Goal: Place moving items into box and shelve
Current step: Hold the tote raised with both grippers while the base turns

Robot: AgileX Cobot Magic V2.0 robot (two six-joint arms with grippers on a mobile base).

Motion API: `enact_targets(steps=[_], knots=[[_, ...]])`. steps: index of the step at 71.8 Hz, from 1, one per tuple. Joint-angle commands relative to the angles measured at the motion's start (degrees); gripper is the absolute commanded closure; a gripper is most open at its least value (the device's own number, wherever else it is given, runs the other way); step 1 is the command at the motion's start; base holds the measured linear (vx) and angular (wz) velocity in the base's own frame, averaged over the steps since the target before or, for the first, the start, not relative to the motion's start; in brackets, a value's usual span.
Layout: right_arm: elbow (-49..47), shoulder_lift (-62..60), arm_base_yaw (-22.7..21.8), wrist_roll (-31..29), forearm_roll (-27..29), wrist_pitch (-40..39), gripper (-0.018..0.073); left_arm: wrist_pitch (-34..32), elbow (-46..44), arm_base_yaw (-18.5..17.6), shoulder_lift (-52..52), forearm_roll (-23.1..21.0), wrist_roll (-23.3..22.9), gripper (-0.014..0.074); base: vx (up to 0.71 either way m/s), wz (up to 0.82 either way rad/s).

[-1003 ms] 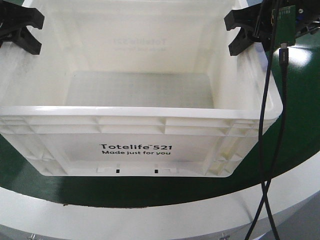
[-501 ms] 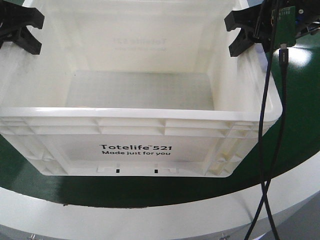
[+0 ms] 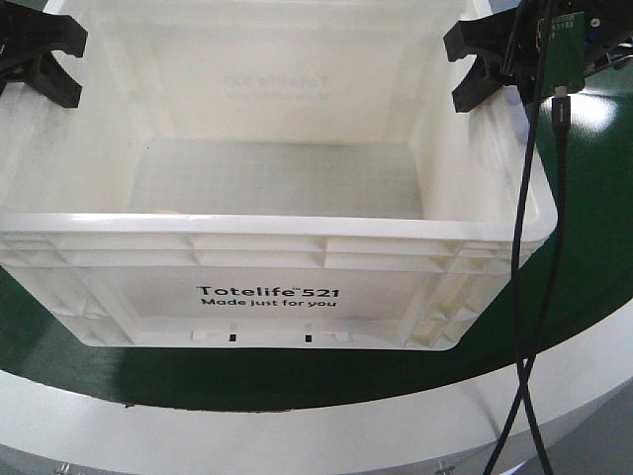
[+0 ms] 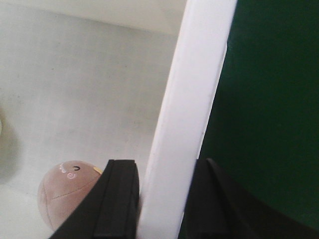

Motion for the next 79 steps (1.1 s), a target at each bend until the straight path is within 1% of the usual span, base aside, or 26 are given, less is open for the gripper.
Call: enact_targets(steps=[1,21,79], knots=[[-2.37,-3.37,1.52,-1.53,15.36,-4.96,0.0563,-5.45,-2.67,-1.41,-2.7,-12.84,-0.11,0.0597,0.0,0.0],[-2.37,-3.37,1.52,-1.63,16.08,-5.15,0.0562,-6.37,-2.67,-1.41,-2.7,-12.84,-0.11,0.0597,0.0,0.0],[-2.37,-3.37,1.52,-1.63,16.08,-5.22,0.0562,-6.23,-2.67,-1.41,-2.7,-12.84,-0.11,0.0597,0.0,0.0]])
